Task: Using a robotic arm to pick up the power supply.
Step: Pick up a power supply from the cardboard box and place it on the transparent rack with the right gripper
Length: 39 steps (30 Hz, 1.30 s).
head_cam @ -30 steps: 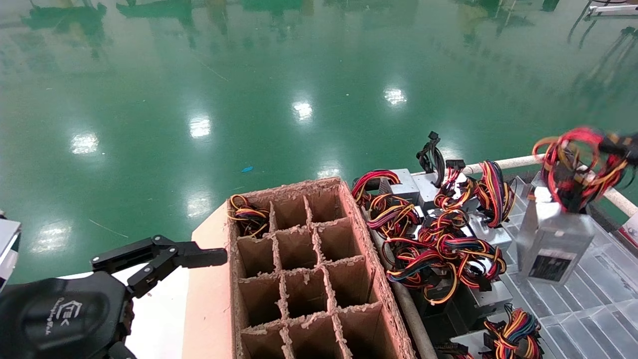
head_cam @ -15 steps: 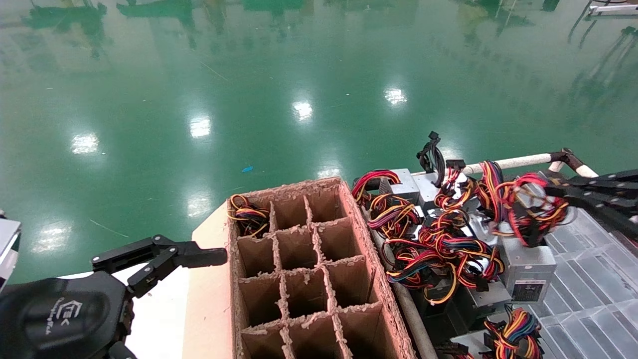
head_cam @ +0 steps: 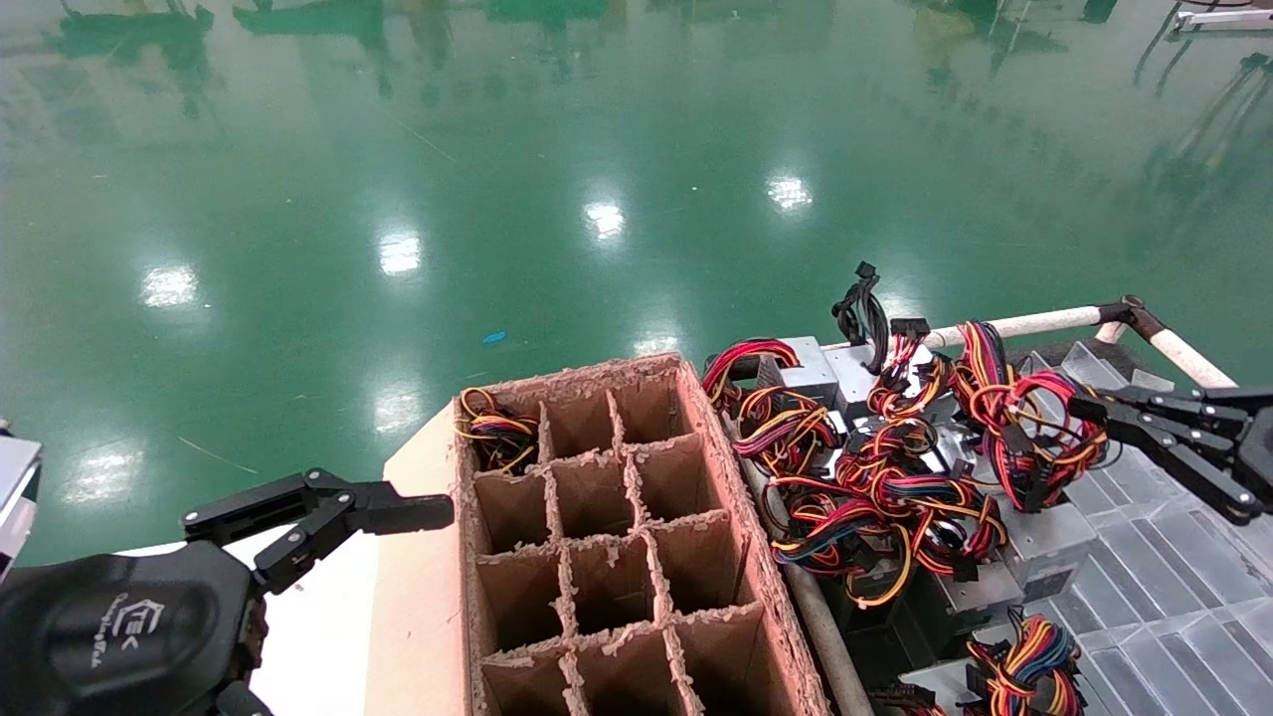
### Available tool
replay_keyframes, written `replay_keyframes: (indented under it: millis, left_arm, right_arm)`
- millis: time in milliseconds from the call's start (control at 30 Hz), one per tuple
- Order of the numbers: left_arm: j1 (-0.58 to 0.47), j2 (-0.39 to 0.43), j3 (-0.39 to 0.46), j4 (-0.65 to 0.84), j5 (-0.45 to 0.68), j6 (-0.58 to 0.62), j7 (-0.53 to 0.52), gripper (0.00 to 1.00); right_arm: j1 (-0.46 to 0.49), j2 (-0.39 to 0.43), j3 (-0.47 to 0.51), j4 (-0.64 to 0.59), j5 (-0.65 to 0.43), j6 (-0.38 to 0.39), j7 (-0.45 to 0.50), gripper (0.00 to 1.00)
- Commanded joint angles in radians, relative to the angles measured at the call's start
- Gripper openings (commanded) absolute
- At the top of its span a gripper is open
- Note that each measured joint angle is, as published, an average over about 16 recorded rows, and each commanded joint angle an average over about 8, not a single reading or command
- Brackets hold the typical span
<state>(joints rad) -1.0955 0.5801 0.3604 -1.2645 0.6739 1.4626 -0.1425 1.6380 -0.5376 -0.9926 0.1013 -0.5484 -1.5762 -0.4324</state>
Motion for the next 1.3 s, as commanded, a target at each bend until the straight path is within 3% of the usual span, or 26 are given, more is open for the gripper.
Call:
replay_keyframes:
  millis: [33, 700, 1067, 1300]
  left_arm:
    - [0.0, 0.0, 0.0, 0.0, 0.0, 0.0, 0.0, 1.0]
    - [0.0, 0.0, 0.0, 0.0, 0.0, 0.0, 0.0, 1.0]
    - [0.0, 0.0, 0.0, 0.0, 0.0, 0.0, 0.0, 1.0]
    - [0.0, 0.0, 0.0, 0.0, 0.0, 0.0, 0.0, 1.0]
  right_arm:
    - [-0.032, 0.001, 0.014, -0.013, 0.028, -0.001, -0.005, 0.0]
    - [-0.364, -0.017, 0.201, -0.179, 0.304, 0.022, -0.075, 0.0]
    - [-0.49, -0.018, 0.284, -0.178, 0.41, 0.01, -0.087, 0.0]
    - [-0.519, -0.032, 0.322, -0.132, 0.461, 0.015, -0.098, 0.0]
